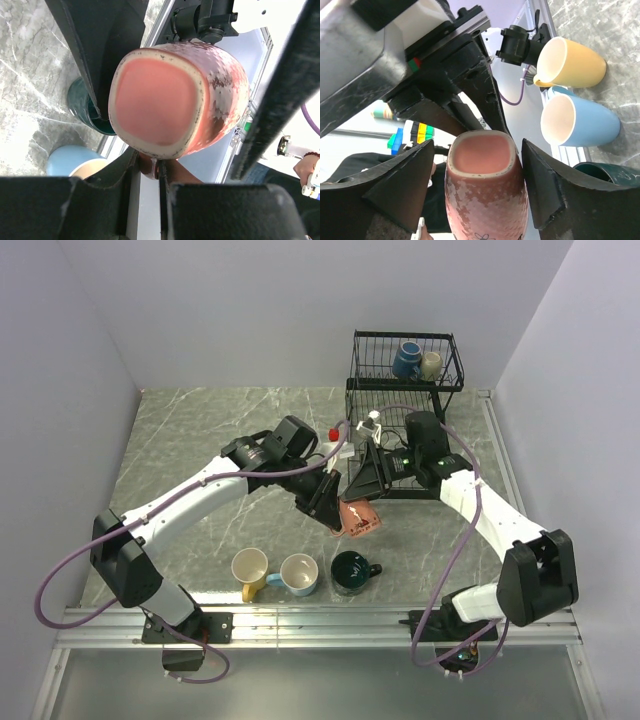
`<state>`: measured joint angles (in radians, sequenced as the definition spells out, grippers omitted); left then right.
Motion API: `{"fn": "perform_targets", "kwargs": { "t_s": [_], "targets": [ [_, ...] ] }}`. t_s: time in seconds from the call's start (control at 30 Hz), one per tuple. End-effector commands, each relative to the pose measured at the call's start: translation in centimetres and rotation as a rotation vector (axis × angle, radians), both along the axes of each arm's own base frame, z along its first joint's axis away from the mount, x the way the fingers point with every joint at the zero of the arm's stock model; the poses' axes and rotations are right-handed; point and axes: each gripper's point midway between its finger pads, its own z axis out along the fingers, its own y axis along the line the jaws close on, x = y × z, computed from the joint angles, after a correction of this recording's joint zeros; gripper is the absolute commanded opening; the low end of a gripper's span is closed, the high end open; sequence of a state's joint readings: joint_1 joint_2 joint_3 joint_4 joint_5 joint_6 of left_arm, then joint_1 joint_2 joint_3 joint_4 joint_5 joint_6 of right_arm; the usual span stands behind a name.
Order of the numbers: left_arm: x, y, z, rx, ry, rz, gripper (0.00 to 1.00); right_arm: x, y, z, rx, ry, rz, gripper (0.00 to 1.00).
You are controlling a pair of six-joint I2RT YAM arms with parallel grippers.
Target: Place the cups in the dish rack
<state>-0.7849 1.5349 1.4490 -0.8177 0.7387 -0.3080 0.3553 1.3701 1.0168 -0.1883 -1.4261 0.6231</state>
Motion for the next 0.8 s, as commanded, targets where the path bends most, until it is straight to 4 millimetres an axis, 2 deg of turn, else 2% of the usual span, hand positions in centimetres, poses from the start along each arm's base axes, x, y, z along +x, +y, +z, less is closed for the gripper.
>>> {"fn": "perform_targets", "kwargs": {
  "t_s": [0.0, 0.1, 0.2, 0.37, 0.4, 0.43, 0.47, 0.5, 0.6, 0.7, 0.77],
  "targets": [
    [0.9, 0.0, 1.0, -0.035, -0.073, 0.013, 0.0, -1.8, -0.7, 2.1, 0.056, -0.037, 0.056, 0.78],
    [0.9, 0.1, 0.6, -0.026, -0.069, 0.015, 0.0, -2.1, -0.8, 2.4, 0.063, -0.046, 0.065, 0.78],
    [0.9, 0.1, 0.5, -0.024, -0.066, 0.017, 0.0, -2.2, -0.8, 2.4, 0.067, -0.046, 0.068, 0.73],
    [1.2, 0.0, 0.3, -0.023, -0.063, 0.022, 0.0, -2.7, -0.7, 2.5, 0.072, -0.047, 0.089, 0.51],
    [1.3, 0.0, 0.3, -0.023, -0.061, 0.025, 0.0, -2.8, -0.7, 2.6, 0.074, -0.051, 0.092, 0.45],
    [1.4, 0.0, 0.2, -0.02, -0.06, 0.03, 0.0, -2.9, -0.6, 2.5, 0.074, -0.05, 0.095, 0.29],
    [1.6, 0.1, 0.2, -0.02, -0.059, 0.038, 0.0, -3.0, -0.6, 2.5, 0.075, -0.051, 0.098, 0.21],
    [1.8, 0.0, 0.2, -0.021, -0.061, 0.043, 0.0, -2.9, -0.6, 2.5, 0.073, -0.055, 0.091, 0.0],
    [2.7, 0.4, -0.2, -0.003, -0.047, 0.09, 0.0, -2.8, -0.6, 2.6, 0.068, -0.058, 0.085, 0.0],
    [4.0, 0.9, -0.5, 0.005, -0.027, 0.148, 0.05, -2.6, -0.5, 2.5, 0.064, -0.058, 0.08, 0.0],
    [4.9, 1.6, -0.5, 0.013, -0.03, 0.194, 0.13, -2.1, -0.3, 2.5, 0.052, -0.048, 0.067, 0.0]
  ]
}}
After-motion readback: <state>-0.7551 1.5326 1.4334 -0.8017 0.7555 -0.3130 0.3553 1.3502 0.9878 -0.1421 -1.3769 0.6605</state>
